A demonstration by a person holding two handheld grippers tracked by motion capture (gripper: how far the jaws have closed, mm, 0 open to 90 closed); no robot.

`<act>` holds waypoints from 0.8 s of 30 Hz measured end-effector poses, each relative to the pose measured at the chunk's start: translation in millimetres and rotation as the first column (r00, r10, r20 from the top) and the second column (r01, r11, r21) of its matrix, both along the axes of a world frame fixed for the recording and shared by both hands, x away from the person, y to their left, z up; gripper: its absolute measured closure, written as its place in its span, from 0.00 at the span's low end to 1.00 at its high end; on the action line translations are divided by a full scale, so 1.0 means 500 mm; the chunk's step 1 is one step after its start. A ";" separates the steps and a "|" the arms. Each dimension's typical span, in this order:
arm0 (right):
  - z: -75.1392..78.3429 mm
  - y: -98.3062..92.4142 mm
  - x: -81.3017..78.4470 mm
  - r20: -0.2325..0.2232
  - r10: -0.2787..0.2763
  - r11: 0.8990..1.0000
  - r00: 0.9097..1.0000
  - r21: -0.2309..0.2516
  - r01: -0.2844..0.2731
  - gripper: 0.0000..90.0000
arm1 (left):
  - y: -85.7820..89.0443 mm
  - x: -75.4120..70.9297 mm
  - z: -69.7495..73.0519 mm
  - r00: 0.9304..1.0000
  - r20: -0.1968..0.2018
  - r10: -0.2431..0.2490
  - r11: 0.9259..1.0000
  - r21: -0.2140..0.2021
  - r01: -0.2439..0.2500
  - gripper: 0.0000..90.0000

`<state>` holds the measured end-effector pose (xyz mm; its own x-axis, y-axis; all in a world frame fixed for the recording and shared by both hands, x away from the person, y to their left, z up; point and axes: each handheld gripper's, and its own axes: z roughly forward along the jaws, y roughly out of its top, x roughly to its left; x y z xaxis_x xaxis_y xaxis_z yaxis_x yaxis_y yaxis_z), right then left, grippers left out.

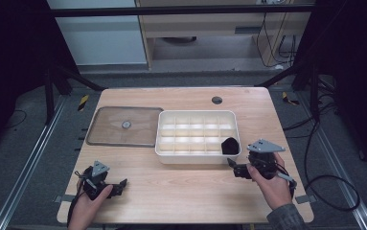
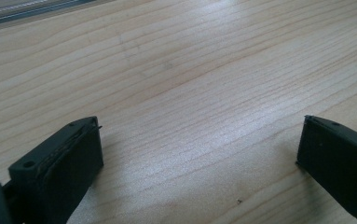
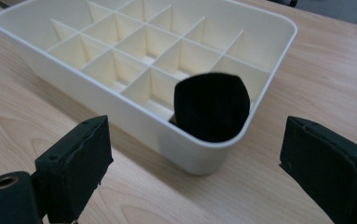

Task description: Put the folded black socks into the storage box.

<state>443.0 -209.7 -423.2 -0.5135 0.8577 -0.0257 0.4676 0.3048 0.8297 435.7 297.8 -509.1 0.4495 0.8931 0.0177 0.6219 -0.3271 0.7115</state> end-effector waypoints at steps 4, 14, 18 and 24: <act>-0.026 -0.014 -0.009 -0.004 -0.006 1.000 1.000 0.011 0.006 0.10 | 0.000 0.000 0.000 1.000 0.000 -0.001 1.000 0.000 0.001 0.00; -0.097 -0.025 -0.005 -0.044 -0.015 1.000 0.999 -0.011 0.014 0.10 | 0.000 0.000 0.000 1.000 -0.002 -0.003 1.000 0.002 0.003 0.00; -0.110 -0.020 -0.006 -0.061 -0.009 1.000 0.998 -0.014 0.008 0.10 | 0.000 0.000 0.000 1.000 -0.002 -0.003 1.000 0.002 0.003 0.00; -0.131 -0.011 -0.014 -0.098 0.005 1.000 0.995 -0.019 -0.007 0.11 | 0.000 0.000 0.000 1.000 -0.002 -0.003 1.000 0.002 0.003 0.00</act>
